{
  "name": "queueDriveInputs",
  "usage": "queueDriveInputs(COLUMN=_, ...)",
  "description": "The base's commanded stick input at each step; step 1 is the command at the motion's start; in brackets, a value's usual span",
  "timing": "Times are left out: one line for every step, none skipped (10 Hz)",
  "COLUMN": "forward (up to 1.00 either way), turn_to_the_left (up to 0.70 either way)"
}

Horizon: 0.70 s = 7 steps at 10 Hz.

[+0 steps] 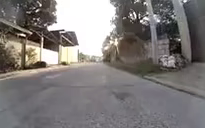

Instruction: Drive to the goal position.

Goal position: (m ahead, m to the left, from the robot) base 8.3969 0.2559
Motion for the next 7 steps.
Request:
queueDriveInputs(forward=1.0, turn_to_the_left=0.0)
queueDriveInputs(forward=1.0, turn_to_the_left=0.0)
queueDriveInputs(forward=1.0, turn_to_the_left=0.0)
queueDriveInputs(forward=1.0, turn_to_the_left=0.0)
queueDriveInputs(forward=1.0, turn_to_the_left=0.0)
queueDriveInputs(forward=1.0, turn_to_the_left=0.0)
queueDriveInputs(forward=1.0, turn_to_the_left=0.0)
